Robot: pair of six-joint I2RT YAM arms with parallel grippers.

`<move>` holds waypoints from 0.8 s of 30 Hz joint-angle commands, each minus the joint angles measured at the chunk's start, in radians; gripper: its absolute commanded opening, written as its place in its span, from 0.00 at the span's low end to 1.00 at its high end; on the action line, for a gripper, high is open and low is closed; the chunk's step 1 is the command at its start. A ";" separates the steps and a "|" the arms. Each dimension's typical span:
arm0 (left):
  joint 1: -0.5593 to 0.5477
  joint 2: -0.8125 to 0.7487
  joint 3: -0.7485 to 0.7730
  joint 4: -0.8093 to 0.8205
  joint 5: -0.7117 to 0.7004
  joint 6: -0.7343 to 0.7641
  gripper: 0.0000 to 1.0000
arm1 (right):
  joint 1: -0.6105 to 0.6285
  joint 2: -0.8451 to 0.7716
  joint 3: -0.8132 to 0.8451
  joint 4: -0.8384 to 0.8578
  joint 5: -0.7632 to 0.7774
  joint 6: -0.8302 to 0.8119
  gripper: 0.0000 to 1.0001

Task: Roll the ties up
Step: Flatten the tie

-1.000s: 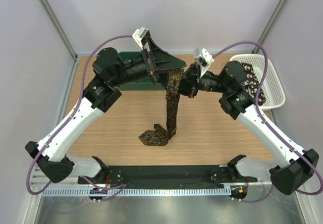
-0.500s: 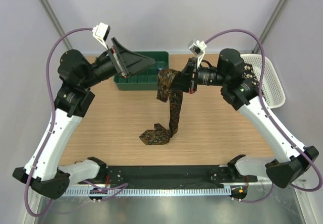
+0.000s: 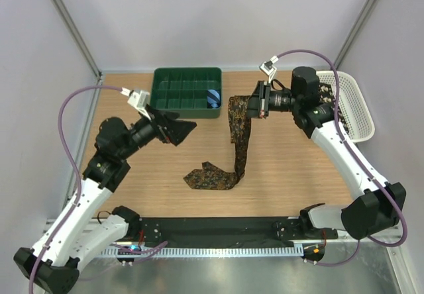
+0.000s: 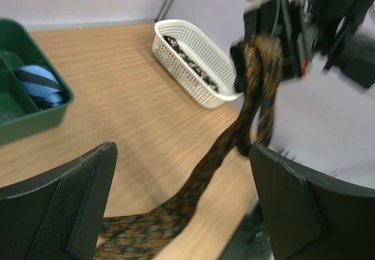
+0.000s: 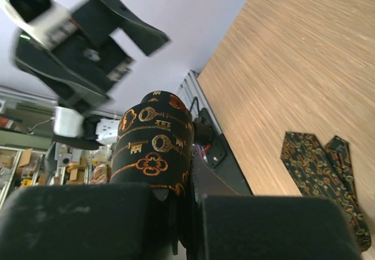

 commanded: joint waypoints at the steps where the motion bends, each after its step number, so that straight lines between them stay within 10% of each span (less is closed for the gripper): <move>1: -0.026 -0.067 -0.128 0.353 0.059 0.288 1.00 | -0.007 -0.013 0.095 0.085 -0.088 0.138 0.01; 11: -0.365 0.012 -0.261 0.428 -0.029 1.259 1.00 | -0.008 0.043 0.204 0.011 -0.054 0.217 0.01; 24: -0.649 0.084 -0.269 0.577 -0.364 1.648 1.00 | -0.010 0.093 0.236 -0.004 -0.042 0.231 0.01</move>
